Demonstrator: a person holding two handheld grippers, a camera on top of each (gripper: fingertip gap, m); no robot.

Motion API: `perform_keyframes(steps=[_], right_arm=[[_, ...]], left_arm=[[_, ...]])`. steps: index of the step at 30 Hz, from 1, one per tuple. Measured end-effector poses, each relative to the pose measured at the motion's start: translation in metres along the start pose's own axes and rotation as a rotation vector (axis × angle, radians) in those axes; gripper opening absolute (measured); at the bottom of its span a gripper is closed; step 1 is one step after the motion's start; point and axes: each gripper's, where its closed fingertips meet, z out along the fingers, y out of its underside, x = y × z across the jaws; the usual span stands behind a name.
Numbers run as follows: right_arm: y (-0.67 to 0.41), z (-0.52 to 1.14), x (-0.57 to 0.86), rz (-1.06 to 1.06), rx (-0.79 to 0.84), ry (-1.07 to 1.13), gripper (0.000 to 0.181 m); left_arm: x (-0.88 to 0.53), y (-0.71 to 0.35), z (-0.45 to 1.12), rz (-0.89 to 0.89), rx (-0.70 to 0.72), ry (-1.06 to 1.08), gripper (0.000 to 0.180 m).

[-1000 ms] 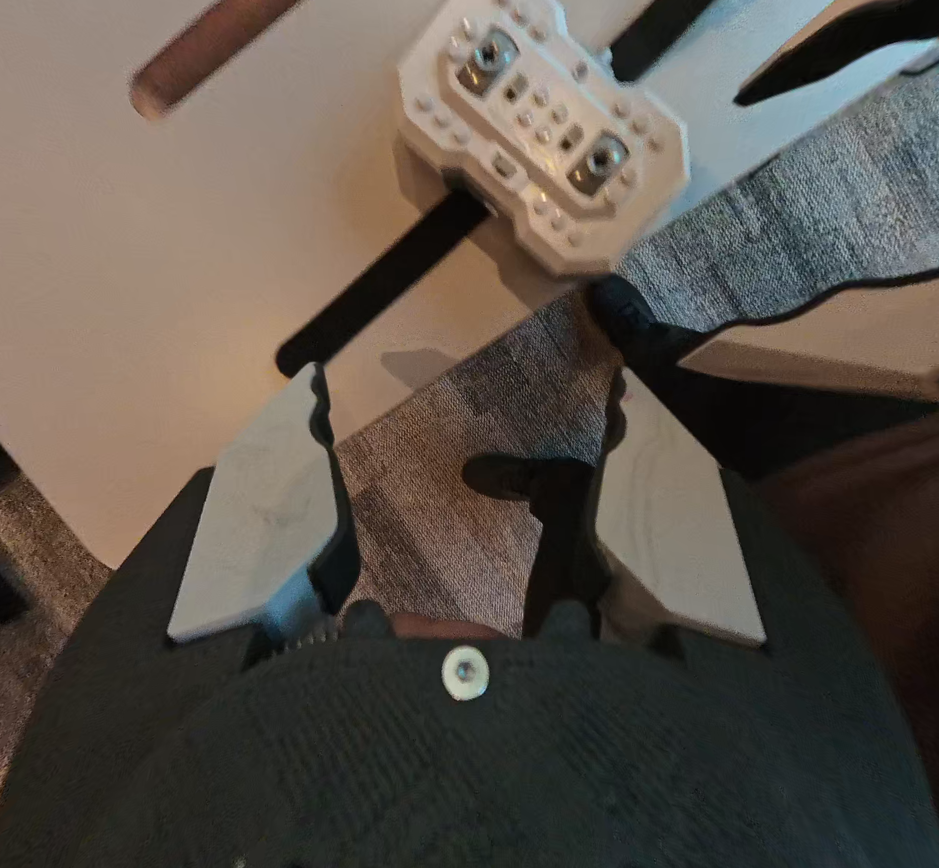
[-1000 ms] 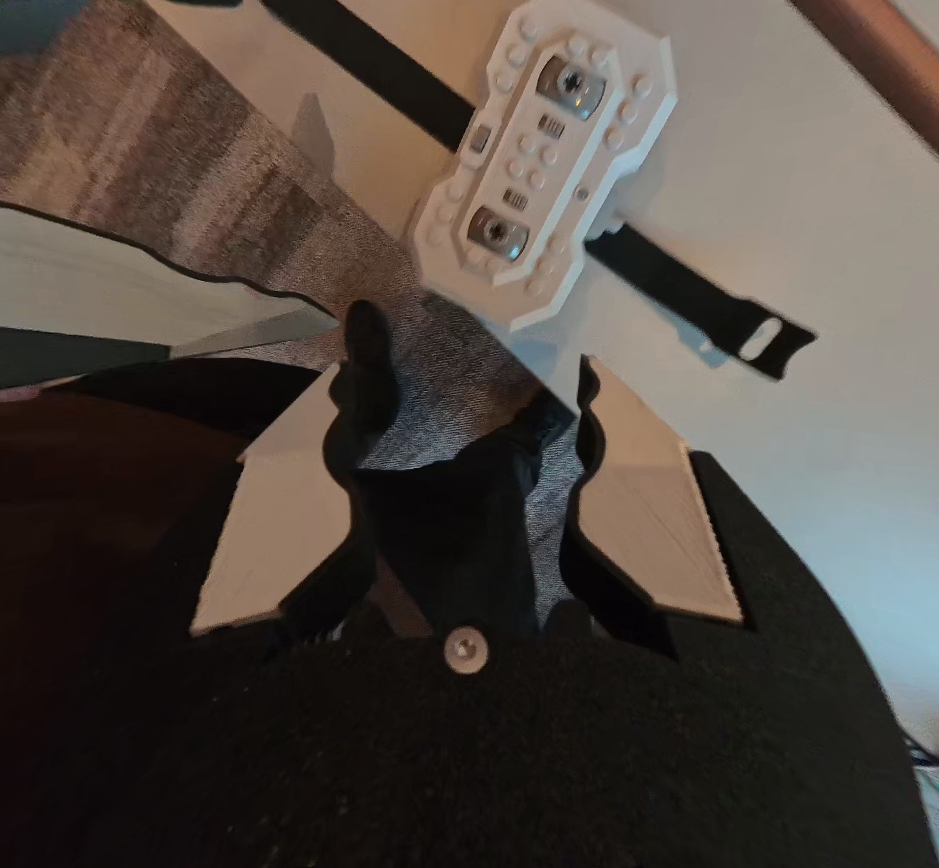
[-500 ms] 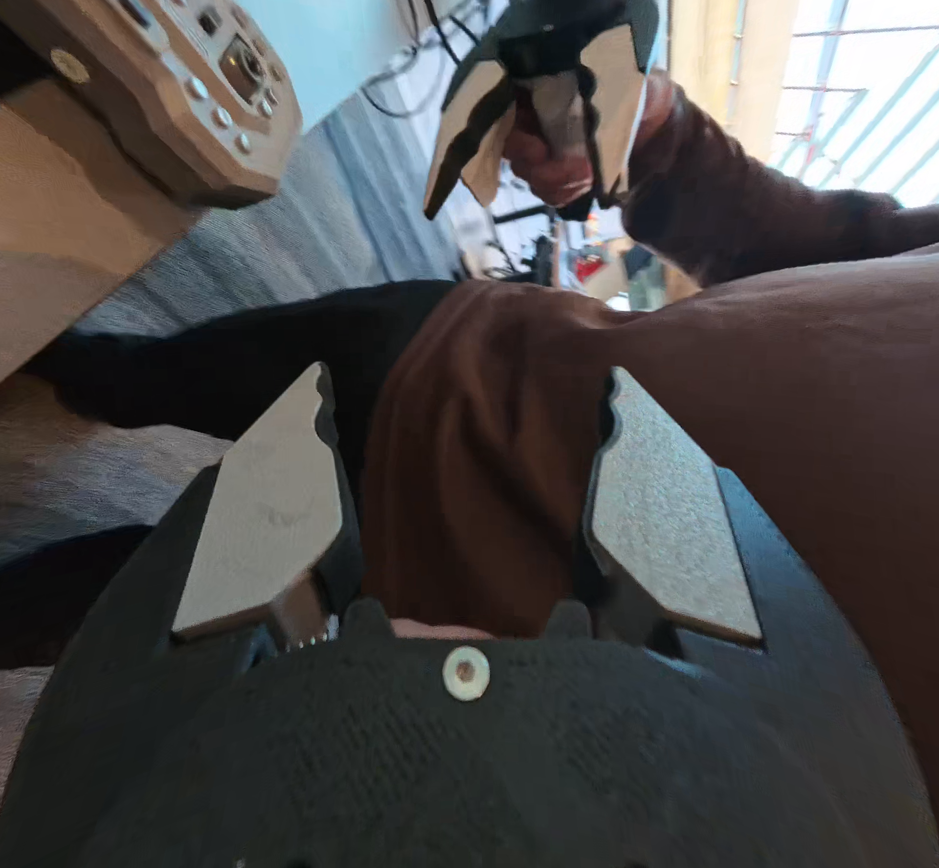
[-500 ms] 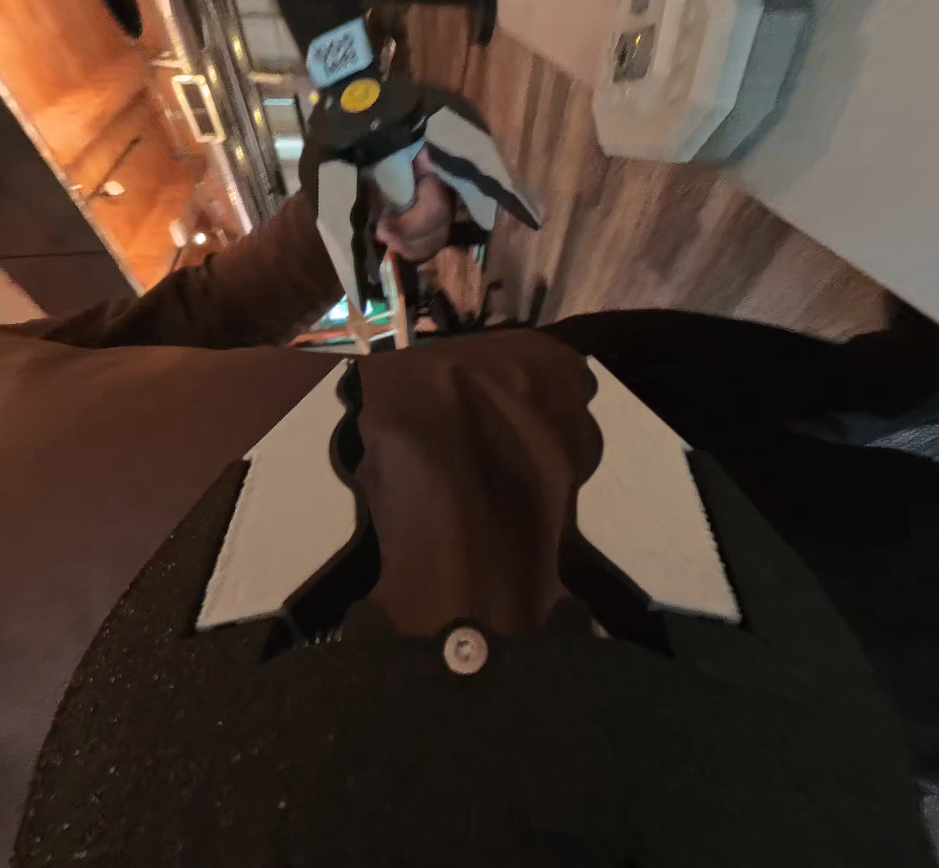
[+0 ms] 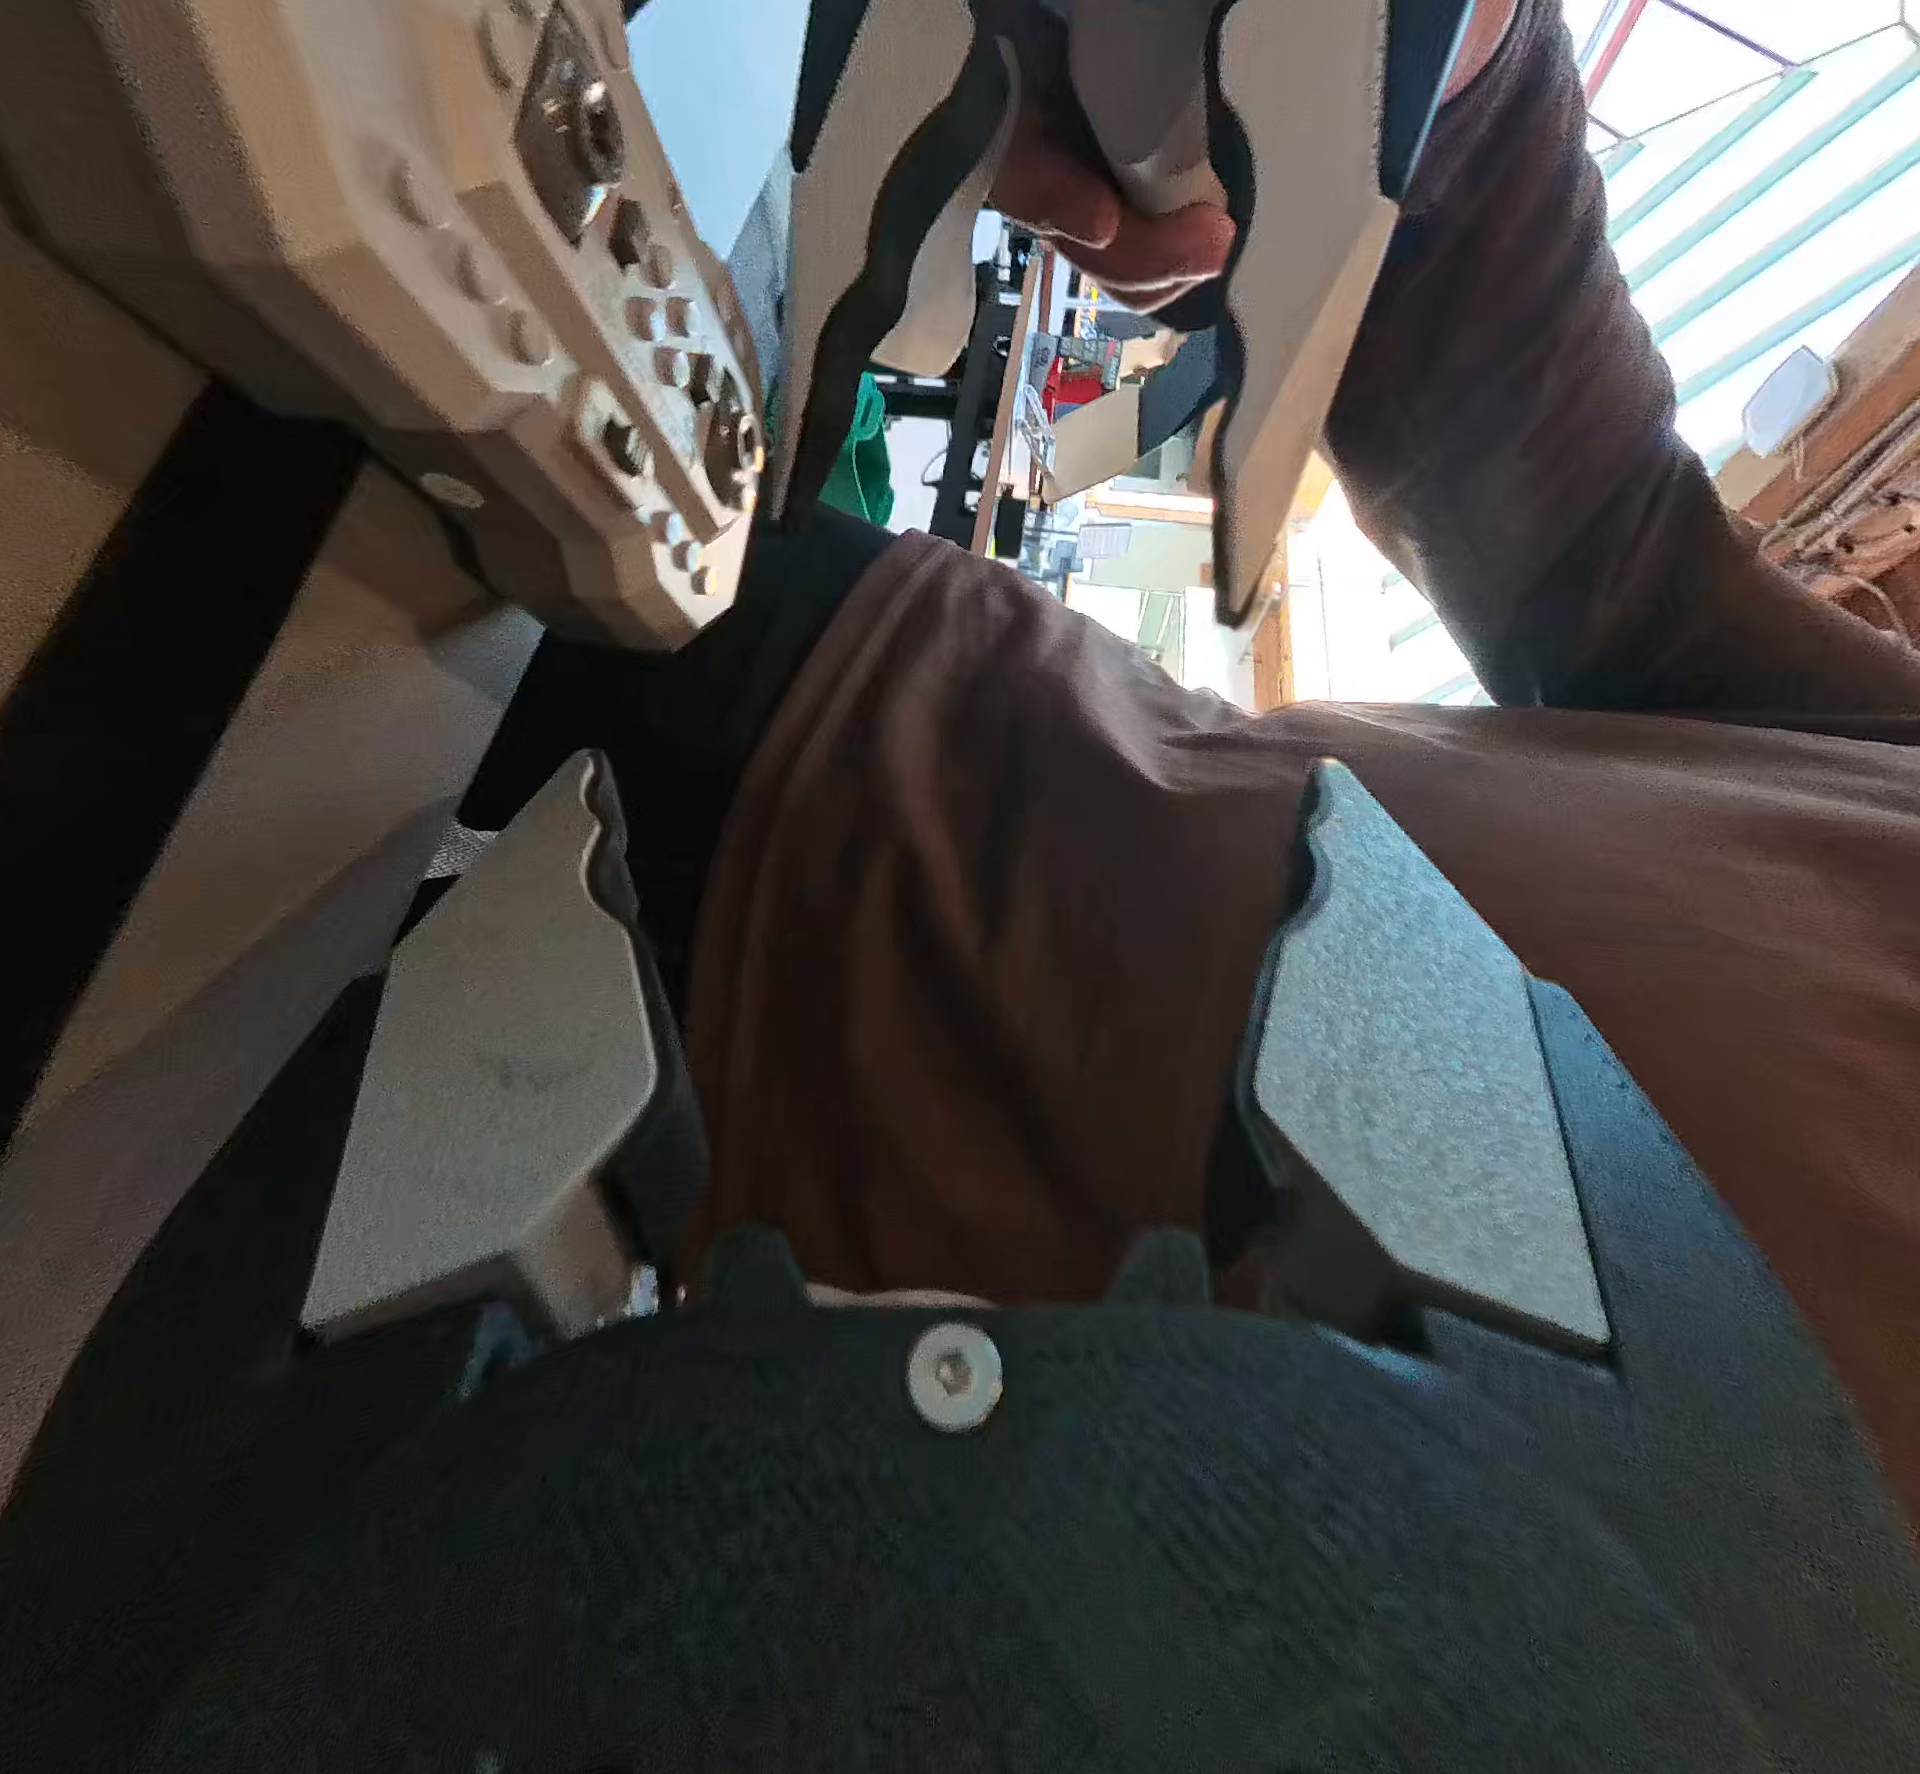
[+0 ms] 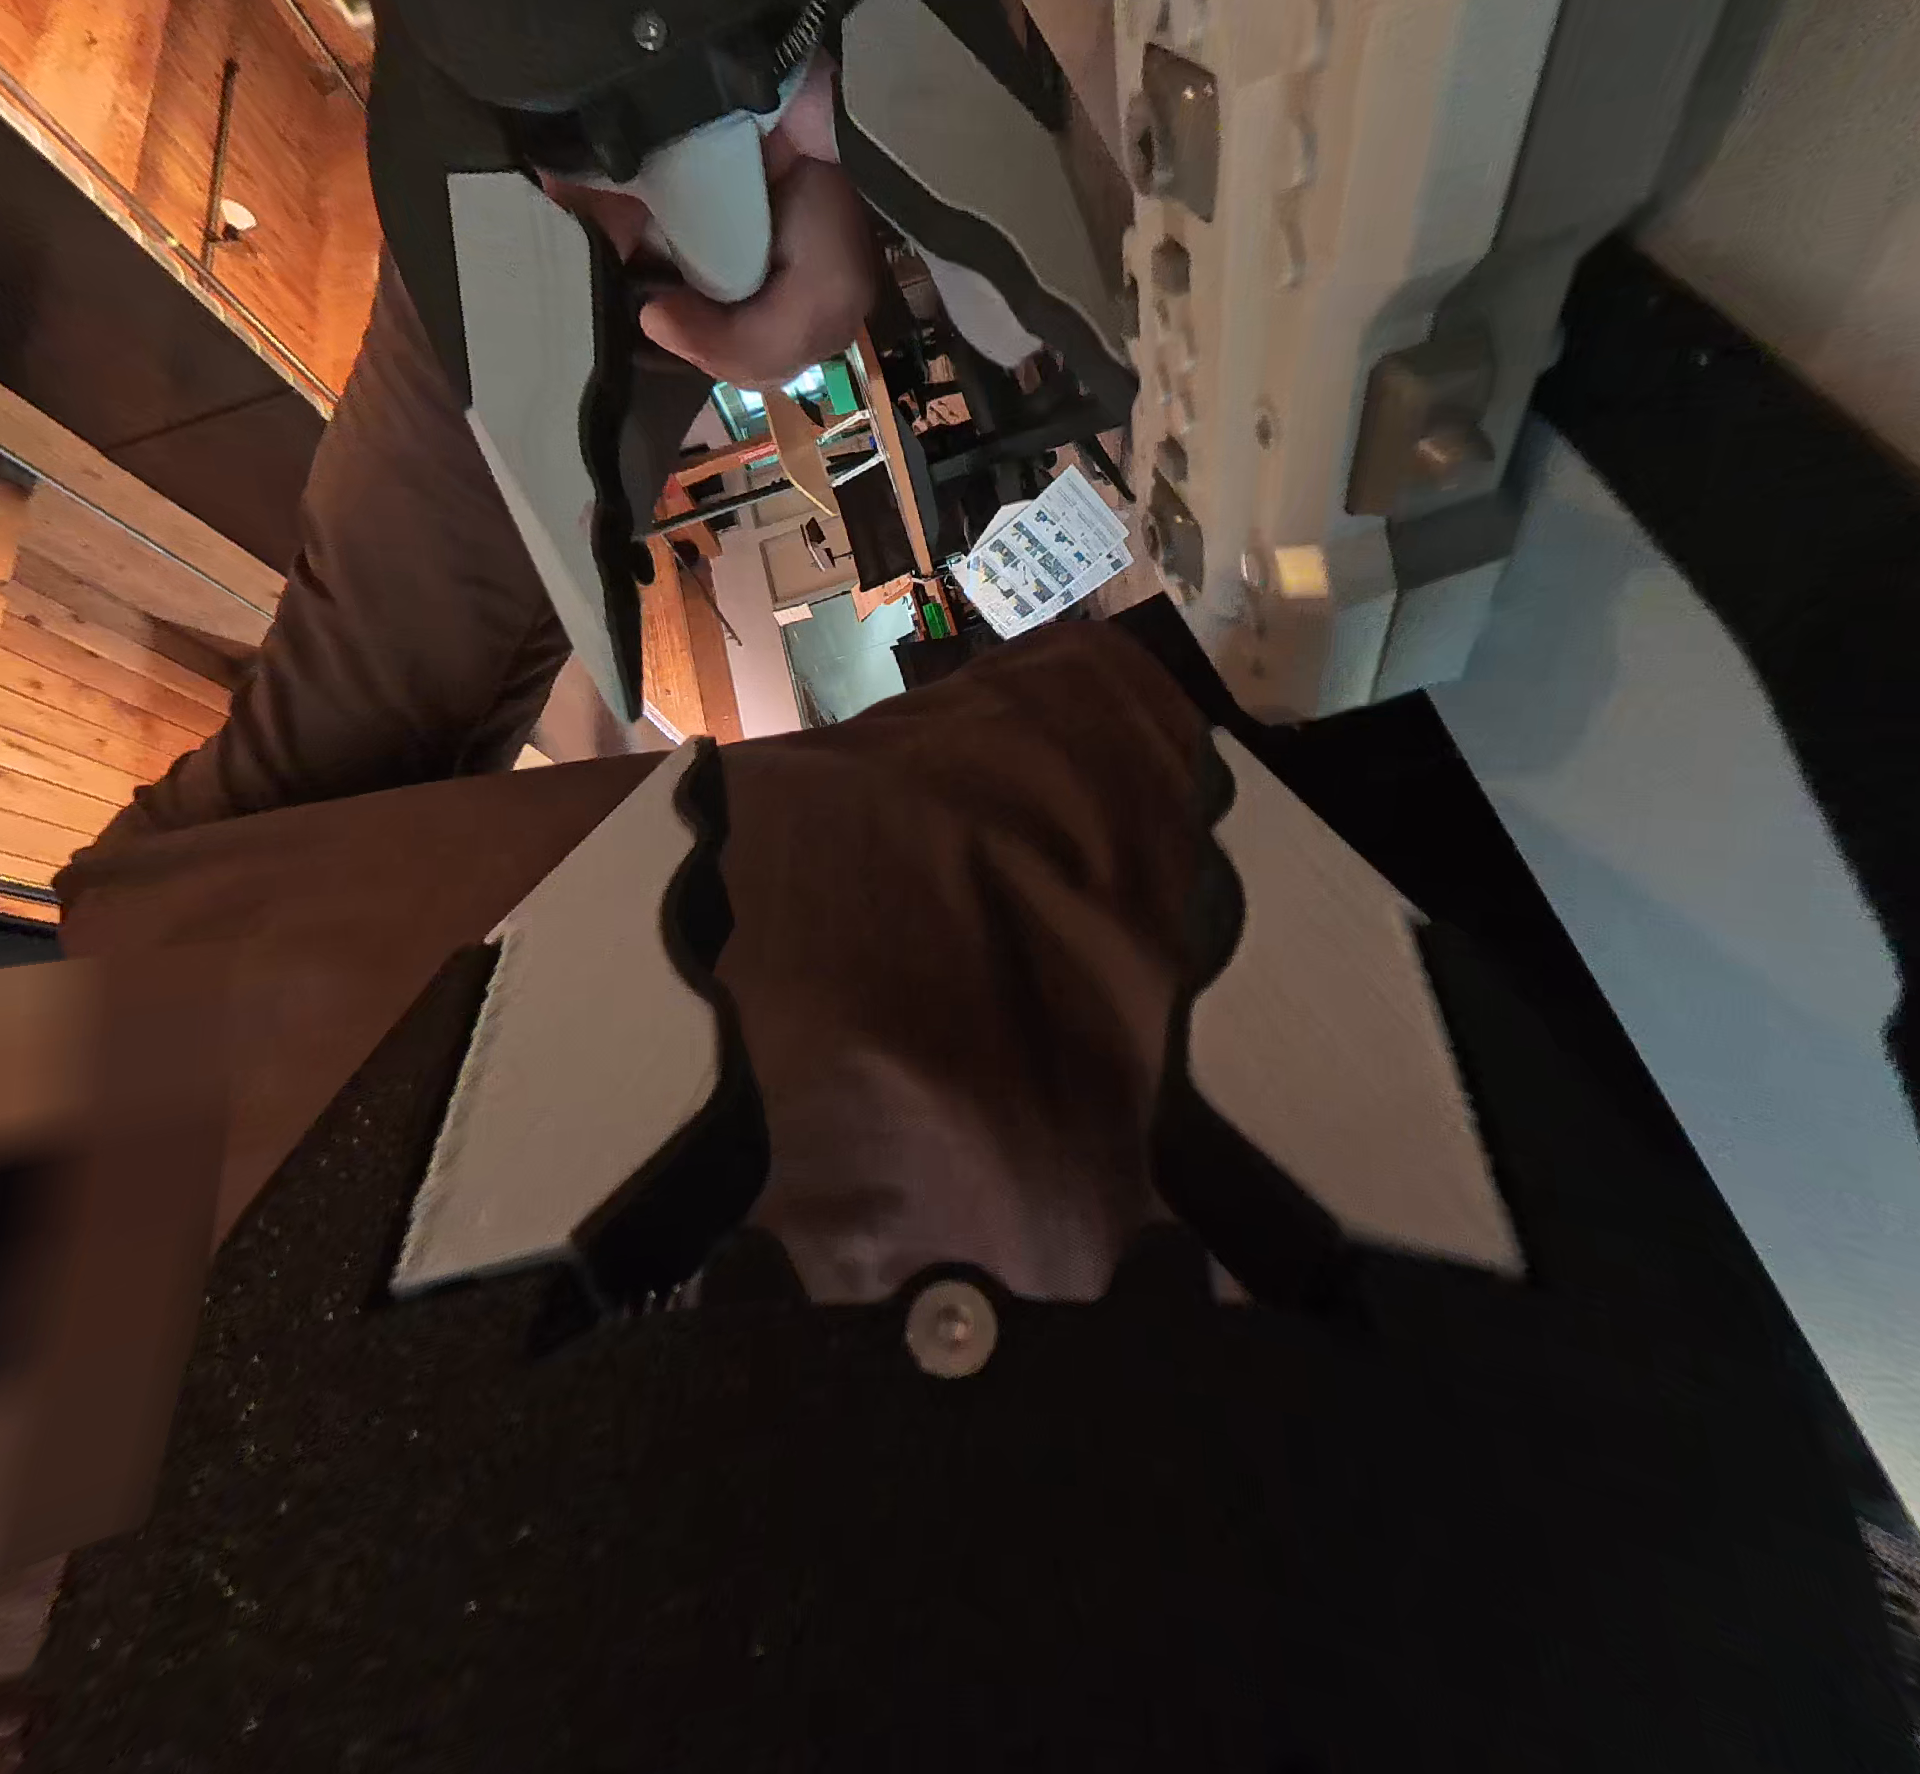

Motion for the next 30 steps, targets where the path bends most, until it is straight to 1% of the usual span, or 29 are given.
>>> perform_keyframes(steps=[4, 5, 7, 8, 9, 10, 11, 12, 13, 14, 15, 16, 17, 18, 19, 21, 23, 25, 28, 29, 30], right_arm=[[0.024, 0.012, 0.005, -0.034, 0.030, -0.003, 0.087], [0.032, 0.016, 0.007, -0.058, 0.056, 0.007, 0.085], [0.050, 0.026, 0.015, -0.106, 0.130, 0.051, 0.085], [0.053, 0.029, 0.026, -0.136, 0.195, 0.121, 0.087], [0.055, 0.030, 0.037, -0.177, 0.270, 0.218, 0.089], [0.054, 0.025, 0.049, -0.227, 0.350, 0.343, 0.085], [0.052, 0.017, 0.059, -0.282, 0.427, 0.490, 0.083], [0.051, 0.006, 0.068, -0.328, 0.478, 0.643, 0.085], [0.050, -0.009, 0.078, -0.374, 0.505, 0.828, 0.088], [0.048, -0.024, 0.083, -0.448, 0.516, 1.004, 0.090], [0.045, -0.035, 0.085, -0.539, 0.505, 1.135, 0.091], [0.041, -0.042, 0.089, -0.615, 0.484, 1.232, 0.093], [0.037, -0.047, 0.096, -0.655, 0.460, 1.307, 0.095], [0.033, -0.050, 0.106, -0.679, 0.440, 1.370, 0.096], [0.026, -0.055, 0.109, -0.729, 0.450, 1.443, 0.098], [0.017, -0.055, 0.113, -0.816, 0.452, 1.535, 0.103], [0.015, -0.056, 0.113, -0.833, 0.463, 1.585, 0.098], [0.018, -0.061, 0.109, -0.822, 0.506, 1.594, 0.089], [0.024, -0.066, 0.106, -0.792, 0.530, 1.554, 0.087], [0.025, -0.061, 0.103, -0.793, 0.532, 1.493, 0.087], [0.027, -0.051, 0.100, -0.792, 0.522, 1.397, 0.079]], left_arm=[[-0.016, 0.017, 0.003, -0.011, 0.068, -0.061, 0.125], [-0.022, 0.024, 0.006, -0.001, 0.107, -0.089, 0.126], [-0.049, 0.035, 0.009, 0.013, 0.239, -0.242, 0.122], [-0.066, 0.042, 0.006, 0.024, 0.325, -0.366, 0.113], [-0.090, 0.051, -0.006, 0.022, 0.413, -0.569, 0.100], [-0.110, 0.064, -0.023, 0.010, 0.473, -0.797, 0.097], [-0.120, 0.076, -0.040, 0.027, 0.509, -1.001, 0.100], [-0.121, 0.080, -0.056, 0.078, 0.546, -1.167, 0.107], [-0.118, 0.081, -0.072, 0.137, 0.577, -1.316, 0.106], [-0.112, 0.079, -0.084, 0.198, 0.605, -1.438, 0.096], [-0.106, 0.075, -0.091, 0.267, 0.613, -1.523, 0.093], [-0.102, 0.069, -0.091, 0.351, 0.598, -1.559, 0.096], [-0.103, 0.062, -0.082, 0.447, 0.547, -1.554, 0.100], [-0.112, 0.060, -0.075, 0.513, 0.468, -1.558, 0.106], [-0.125, 0.060, -0.072, 0.536, 0.390, -1.593, 0.105], [-0.151, 0.062, -0.070, 0.557, 0.260, -1.666, 0.098], [-0.167, 0.062, -0.064, 0.566, 0.174, -1.686, 0.096], [-0.165, 0.058, -0.057, 0.582, 0.164, -1.681, 0.097], [-0.150, 0.050, -0.053, 0.611, 0.223, -1.662, 0.095], [-0.148, 0.049, -0.054, 0.606, 0.237, -1.658, 0.095], [-0.145, 0.049, -0.054, 0.597, 0.248, -1.649, 0.096]])
